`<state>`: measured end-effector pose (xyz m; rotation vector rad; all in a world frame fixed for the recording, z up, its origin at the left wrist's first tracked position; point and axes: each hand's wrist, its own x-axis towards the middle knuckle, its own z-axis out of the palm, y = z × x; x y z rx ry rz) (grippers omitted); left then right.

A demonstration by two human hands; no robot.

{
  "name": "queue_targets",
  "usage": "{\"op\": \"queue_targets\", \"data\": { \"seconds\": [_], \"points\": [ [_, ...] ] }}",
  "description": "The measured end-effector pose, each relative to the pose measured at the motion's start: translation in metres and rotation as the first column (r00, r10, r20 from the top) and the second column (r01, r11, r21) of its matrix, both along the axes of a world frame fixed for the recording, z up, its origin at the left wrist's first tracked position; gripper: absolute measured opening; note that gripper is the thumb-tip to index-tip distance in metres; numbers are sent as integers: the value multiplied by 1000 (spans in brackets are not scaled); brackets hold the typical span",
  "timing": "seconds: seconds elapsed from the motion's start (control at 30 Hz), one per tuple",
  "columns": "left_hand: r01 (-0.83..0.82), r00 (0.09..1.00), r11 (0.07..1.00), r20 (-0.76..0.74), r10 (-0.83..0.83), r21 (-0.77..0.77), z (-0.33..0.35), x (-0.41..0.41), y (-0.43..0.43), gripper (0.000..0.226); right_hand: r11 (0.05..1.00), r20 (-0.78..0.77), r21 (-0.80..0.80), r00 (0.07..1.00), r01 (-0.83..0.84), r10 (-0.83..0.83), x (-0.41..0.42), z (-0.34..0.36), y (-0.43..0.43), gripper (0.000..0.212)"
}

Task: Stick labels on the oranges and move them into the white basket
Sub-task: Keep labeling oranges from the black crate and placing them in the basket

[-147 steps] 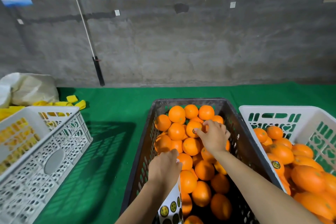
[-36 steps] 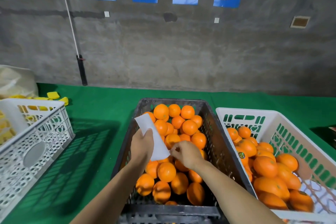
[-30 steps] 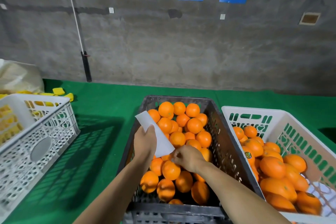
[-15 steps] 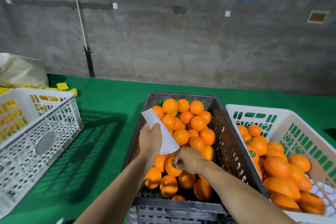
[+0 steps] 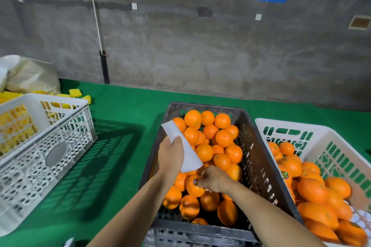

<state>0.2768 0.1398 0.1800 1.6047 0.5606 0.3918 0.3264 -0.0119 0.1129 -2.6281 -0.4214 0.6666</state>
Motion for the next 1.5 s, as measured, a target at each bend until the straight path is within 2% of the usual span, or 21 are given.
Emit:
{"op": "queue_targets", "data": {
  "seconds": [0.1, 0.13, 0.2, 0.23, 0.3, 0.5, 0.6, 0.67, 0.7, 0.77, 0.8, 0.87, 0.93, 1.0, 1.07, 1.13, 1.23, 1.37, 1.43, 1.47, 1.5],
  "points": [
    [6, 1000, 1000, -11, -6, 12, 0, 0, -1, 19, 998, 102, -16, 993, -55, 56, -4, 4, -1, 24],
    [11, 1000, 1000, -14, -11, 17, 1, 0, -1, 20, 992, 106, -72, 988, -103, 110, -5, 4, 0, 38],
    [13, 1000, 1000, -20, -13, 23, 1, -1, -1, 19, 951, 47, -240, 976, -196, 213, -8, 2, 3, 84],
    [5, 1000, 1000, -23, -4, 24, 2, -2, -2, 18, 933, 15, -291, 974, -214, 228, -9, 2, 6, 97],
    [-13, 1000, 999, -20, 14, 29, 2, -3, -2, 19, 918, 15, -332, 972, -215, 234, -11, 0, 12, 98],
    [-38, 999, 999, -13, 39, 34, 7, -7, -3, 18, 906, 121, -369, 956, -208, 269, -9, 2, 17, 76],
    [-85, 995, 978, 73, 72, 191, 6, -10, -2, 26, 973, 189, -224, 977, -56, 100, -2, 15, 9, 62],
    [-110, 983, 930, 180, 48, 351, 6, -13, -2, 35, 991, 224, -4, 966, 130, -126, 6, 29, -4, 66],
    [-113, 975, 905, 220, 22, 410, 6, -13, -3, 37, 961, 232, 145, 936, 236, -265, 9, 37, -12, 70],
    [-105, 966, 874, 257, -24, 475, 7, -14, -5, 39, 786, 159, 446, 826, 429, -541, 13, 54, -27, 74],
    [-89, 966, 868, 256, -45, 488, 7, -13, -6, 39, 645, 63, 576, 760, 501, -647, 15, 62, -33, 72],
    [-54, 966, 873, 247, -78, 485, 5, -13, -7, 40, 291, -213, 752, 635, 592, -742, 20, 71, -40, 61],
    [-37, 964, 877, 248, -95, 478, 4, -12, -8, 41, -69, -500, 793, 581, 606, -642, 23, 79, -47, 55],
    [-30, 957, 861, 264, -122, 507, 3, -12, -8, 41, -389, -679, 733, 623, 558, -388, 24, 87, -55, 62],
    [-10, 955, 875, 265, -135, 483, 4, -13, -9, 41, -599, -714, 635, 666, 487, -216, 26, 93, -65, 71],
    [18, 958, 930, 259, -121, 368, 6, -14, -10, 40, -703, -725, 555, 673, 445, -146, 28, 95, -73, 78],
    [61, 966, 985, 240, -98, 159, 10, -18, -13, 34, -759, -754, 487, 646, 432, -116, 30, 93, -75, 84],
    [125, 962, 992, 249, -113, -33, 12, -20, -13, 27, -753, -798, 510, 556, 417, -233, 31, 92, -72, 70],
    [136, 971, 982, 214, -106, -129, 10, -16, -10, 40, -673, -789, 577, 527, 462, -315, 29, 92, -68, 57],
    [136, 975, 974, 199, -99, -183, 9, -14, -8, 42, -579, -766, 634, 519, 512, -379, 27, 91, -63, 51],
    [128, 979, 963, 183, -85, -238, 9, -12, -6, 44, -424, -706, 707, 531, 566, -469, 25, 91, -57, 46]
  ]
}}
